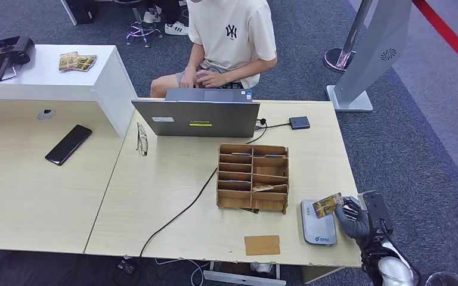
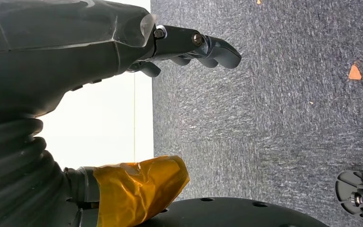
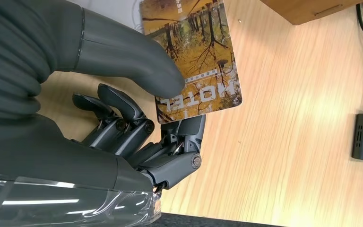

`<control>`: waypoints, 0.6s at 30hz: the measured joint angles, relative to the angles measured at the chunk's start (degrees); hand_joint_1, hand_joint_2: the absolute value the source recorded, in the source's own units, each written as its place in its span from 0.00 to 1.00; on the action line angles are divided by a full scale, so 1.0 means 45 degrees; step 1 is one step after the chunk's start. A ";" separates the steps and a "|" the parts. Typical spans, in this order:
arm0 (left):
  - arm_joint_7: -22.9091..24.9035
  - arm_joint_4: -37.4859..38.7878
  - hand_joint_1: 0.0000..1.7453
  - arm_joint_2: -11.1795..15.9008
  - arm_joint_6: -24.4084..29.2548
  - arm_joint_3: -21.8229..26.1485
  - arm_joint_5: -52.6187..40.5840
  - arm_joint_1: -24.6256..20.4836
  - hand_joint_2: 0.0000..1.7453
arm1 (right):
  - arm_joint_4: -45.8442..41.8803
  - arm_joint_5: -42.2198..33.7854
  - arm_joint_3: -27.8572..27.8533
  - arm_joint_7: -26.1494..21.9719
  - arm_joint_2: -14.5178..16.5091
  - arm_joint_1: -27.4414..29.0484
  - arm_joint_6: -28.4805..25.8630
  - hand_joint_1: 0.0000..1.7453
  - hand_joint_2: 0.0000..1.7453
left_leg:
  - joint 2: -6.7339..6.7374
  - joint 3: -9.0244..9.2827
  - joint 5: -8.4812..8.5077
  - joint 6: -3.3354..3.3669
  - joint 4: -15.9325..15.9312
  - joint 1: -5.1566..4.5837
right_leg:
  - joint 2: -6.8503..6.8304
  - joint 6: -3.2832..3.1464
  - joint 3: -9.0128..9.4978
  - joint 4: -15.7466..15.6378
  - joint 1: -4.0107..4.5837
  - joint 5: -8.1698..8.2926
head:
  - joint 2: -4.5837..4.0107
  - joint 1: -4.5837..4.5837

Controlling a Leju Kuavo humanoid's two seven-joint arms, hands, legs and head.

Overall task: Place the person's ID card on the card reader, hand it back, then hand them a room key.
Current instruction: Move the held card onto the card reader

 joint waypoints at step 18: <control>-0.0025 0.0000 0.00 0.0000 -0.0005 0.0115 0.0032 0.0005 1.00 | 0.0000 0.0230 0.0256 0.0247 -0.0706 0.0042 0.0033 1.00 1.00 | -0.0001 0.0002 -0.0002 0.0004 0.0002 -0.0001 | -0.0001 0.0001 0.0004 -0.0004 0.0000 0.0000 | 0.0000 -0.0001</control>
